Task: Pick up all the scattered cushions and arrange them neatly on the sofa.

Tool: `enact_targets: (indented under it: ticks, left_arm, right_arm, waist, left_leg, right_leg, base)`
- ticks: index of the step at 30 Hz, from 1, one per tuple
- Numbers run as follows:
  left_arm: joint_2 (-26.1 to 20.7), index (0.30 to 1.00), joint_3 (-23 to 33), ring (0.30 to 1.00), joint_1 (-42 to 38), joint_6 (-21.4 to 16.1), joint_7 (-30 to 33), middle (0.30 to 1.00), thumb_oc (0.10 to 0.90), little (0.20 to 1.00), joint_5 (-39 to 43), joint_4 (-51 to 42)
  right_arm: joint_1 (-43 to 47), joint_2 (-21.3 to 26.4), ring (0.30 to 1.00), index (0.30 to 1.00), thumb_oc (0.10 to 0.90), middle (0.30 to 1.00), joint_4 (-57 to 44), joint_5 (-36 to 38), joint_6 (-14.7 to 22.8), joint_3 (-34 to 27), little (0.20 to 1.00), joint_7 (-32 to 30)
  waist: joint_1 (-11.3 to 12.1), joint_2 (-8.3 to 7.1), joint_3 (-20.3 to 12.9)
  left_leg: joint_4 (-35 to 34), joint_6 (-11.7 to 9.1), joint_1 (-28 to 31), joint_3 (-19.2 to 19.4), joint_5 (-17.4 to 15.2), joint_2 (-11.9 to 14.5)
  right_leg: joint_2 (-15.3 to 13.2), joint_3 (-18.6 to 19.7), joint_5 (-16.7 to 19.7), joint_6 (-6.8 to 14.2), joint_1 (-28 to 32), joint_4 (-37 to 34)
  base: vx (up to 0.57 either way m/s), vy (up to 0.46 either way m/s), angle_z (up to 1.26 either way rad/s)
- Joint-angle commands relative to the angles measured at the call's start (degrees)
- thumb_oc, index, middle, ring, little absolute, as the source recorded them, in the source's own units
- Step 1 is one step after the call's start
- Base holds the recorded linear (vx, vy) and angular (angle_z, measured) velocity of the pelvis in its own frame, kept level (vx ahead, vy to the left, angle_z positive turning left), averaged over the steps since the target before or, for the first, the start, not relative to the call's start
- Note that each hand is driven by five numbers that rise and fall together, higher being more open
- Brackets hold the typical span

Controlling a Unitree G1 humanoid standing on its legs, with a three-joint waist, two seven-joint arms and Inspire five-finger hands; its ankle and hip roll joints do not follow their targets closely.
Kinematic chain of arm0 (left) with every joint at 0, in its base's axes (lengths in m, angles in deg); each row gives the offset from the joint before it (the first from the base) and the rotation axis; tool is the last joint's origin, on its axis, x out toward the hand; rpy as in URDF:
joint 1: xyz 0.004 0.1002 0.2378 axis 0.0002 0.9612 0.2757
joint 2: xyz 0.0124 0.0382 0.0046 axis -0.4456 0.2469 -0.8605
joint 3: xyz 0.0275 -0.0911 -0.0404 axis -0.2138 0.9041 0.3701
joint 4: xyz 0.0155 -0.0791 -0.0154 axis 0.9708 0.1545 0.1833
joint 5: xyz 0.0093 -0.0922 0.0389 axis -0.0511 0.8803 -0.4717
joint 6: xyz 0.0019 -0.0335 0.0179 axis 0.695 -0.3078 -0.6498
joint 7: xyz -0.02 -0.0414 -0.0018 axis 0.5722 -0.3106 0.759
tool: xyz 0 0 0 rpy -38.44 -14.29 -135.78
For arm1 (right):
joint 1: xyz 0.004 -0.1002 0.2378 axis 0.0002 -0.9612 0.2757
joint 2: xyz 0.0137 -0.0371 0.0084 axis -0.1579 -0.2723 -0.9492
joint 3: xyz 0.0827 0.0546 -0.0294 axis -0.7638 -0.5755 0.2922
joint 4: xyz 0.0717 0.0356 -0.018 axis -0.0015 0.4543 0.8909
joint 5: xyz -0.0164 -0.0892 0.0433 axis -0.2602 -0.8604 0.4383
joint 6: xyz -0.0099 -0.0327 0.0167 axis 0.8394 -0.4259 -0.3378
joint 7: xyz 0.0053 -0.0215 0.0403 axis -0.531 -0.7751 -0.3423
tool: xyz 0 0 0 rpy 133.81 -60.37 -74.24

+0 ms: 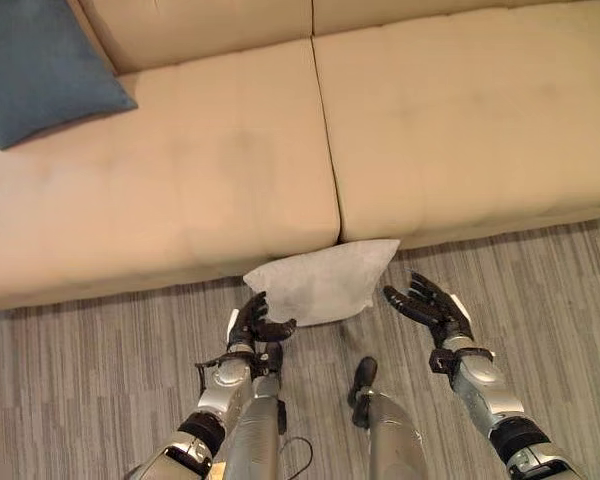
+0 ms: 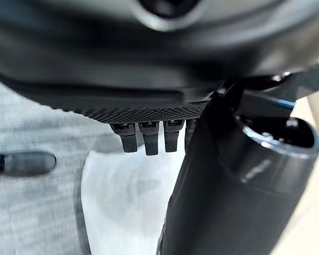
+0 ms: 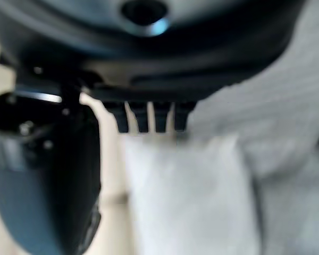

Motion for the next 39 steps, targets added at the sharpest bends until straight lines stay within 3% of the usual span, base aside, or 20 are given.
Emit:
enact_targets:
  ticks: [1,2,3,4,8,13,20,28,32,39]
  left_arm:
    - [-2.83,0.900,1.95,0.900,-6.23,-3.37,2.19,0.900,0.800,0.900,-2.11,-0.97]
    - [-2.20,0.900,1.33,0.900,-7.32,-2.89,1.98,0.900,0.800,0.900,-2.71,-0.08]
    - [-2.74,0.900,0.52,0.900,-6.74,-3.49,2.41,0.900,0.800,0.900,-2.36,-0.77]
    - [-4.44,0.900,1.07,0.900,-4.96,-4.63,3.28,0.900,0.800,0.900,-1.78,-3.92]
    - [-6.70,0.900,-1.53,0.900,-13.46,-3.57,3.59,0.900,0.800,0.900,-1.86,-1.53]
    - [-10.89,0.900,0.05,0.900,-23.53,-4.19,6.48,0.900,0.800,0.900,-2.34,1.70]
    - [-11.01,0.900,1.70,0.900,-28.65,-5.99,7.88,0.900,0.800,0.900,2.44,3.26]
    - [-10.90,0.900,1.69,0.900,-33.89,-6.40,7.65,0.900,0.800,0.900,5.33,4.84]
    - [-8.08,0.900,2.19,0.900,-37.35,-7.36,5.63,0.900,0.800,0.900,13.06,6.27]
    - [-5.25,0.900,0.40,0.900,-48.14,-7.17,5.05,0.900,0.800,0.900,15.72,11.20]
  right_arm:
    - [4.42,4.08,0.900,0.900,0.800,0.900,10.33,0.51,4.36,-7.20,0.900,-1.74]
    - [10.76,7.04,0.900,0.900,0.800,0.900,18.54,3.13,4.58,-8.92,0.900,-1.74]
    - [16.97,7.50,0.900,0.900,0.800,0.900,19.87,2.95,6.39,-6.39,0.900,-7.08]
    - [17.44,14.45,0.900,0.900,0.800,0.900,17.49,6.41,2.81,-7.07,0.900,-3.55]
    - [26.48,14.76,0.900,0.900,0.800,0.900,28.64,7.94,3.72,-7.30,0.900,-5.20]
    - [33.11,17.38,0.900,0.900,0.800,0.900,31.78,8.82,1.96,-3.50,0.900,-4.30]
    - [37.83,12.24,0.900,0.900,0.800,0.900,28.63,10.98,2.60,0.93,0.900,-4.34]
    - [39.82,3.73,0.900,0.900,0.800,0.900,20.06,10.82,4.02,5.79,0.900,-5.18]
    - [41.66,-0.09,0.900,0.900,0.800,0.900,16.11,2.93,3.28,13.17,0.900,-5.79]
    - [45.62,-4.07,0.900,0.900,0.800,0.900,12.76,0.93,2.75,20.74,0.900,-3.40]
  waist:
    - [-0.46,-1.39,2.28]
    - [0.06,-0.82,2.41]
    - [1.10,-0.33,2.50]
    - [1.03,-0.61,2.66]
    - [2.75,0.82,3.15]
    - [4.14,0.55,3.14]
    - [3.56,-1.03,2.31]
    - [2.48,-1.81,2.69]
    - [2.28,-2.37,2.68]
    - [1.20,-3.33,3.11]
  left_leg:
    - [5.42,-2.43,-4.01,0.93,-6.09,2.83]
    - [5.83,-2.56,-5.23,0.38,-6.20,2.67]
    - [5.91,-2.83,-6.28,-0.19,-5.97,2.52]
    - [5.80,-2.98,-7.33,0.18,-5.51,2.69]
    - [6.98,-3.16,-12.97,-0.48,-5.07,2.53]
    - [8.22,-3.46,-19.97,-1.08,-4.71,2.67]
    - [9.45,-3.44,-28.47,-1.73,-4.60,2.81]
    - [9.17,-3.27,-33.24,-2.18,-3.96,2.43]
    - [8.63,-3.33,-34.39,-2.48,-3.53,1.88]
    - [7.53,-3.40,-36.08,-3.20,-2.73,1.48]
  right_leg:
    - [-2.90,2.91,-4.64,3.34,3.23,0.01]
    - [-3.21,2.19,-4.94,3.32,2.52,0.60]
    - [-3.22,2.04,-5.09,3.24,1.64,0.97]
    - [-3.51,2.37,-5.00,3.47,0.05,1.61]
    - [-4.48,1.84,-5.92,3.83,-6.10,5.27]
    - [-5.18,1.97,-6.45,4.02,-13.40,8.13]
    - [-5.07,3.24,-6.38,3.76,-22.29,9.94]
    - [-5.04,3.88,-6.29,3.56,-27.38,10.87]
    - [-4.85,3.96,-6.03,3.48,-28.77,10.69]
    - [-4.67,4.16,-4.82,3.94,-30.24,9.22]
  base:
    - [0.00,0.000,0.00]
    - [0.00,-0.037,0.04]
    - [-0.02,-0.011,0.09]
    - [-0.04,0.034,0.14]
    - [-0.02,0.026,0.06]
    - [-0.04,-0.003,0.08]
    - [0.00,0.007,0.05]
    - [0.01,0.017,0.00]
    - [0.00,0.008,0.00]
    - [0.00,0.002,0.00]
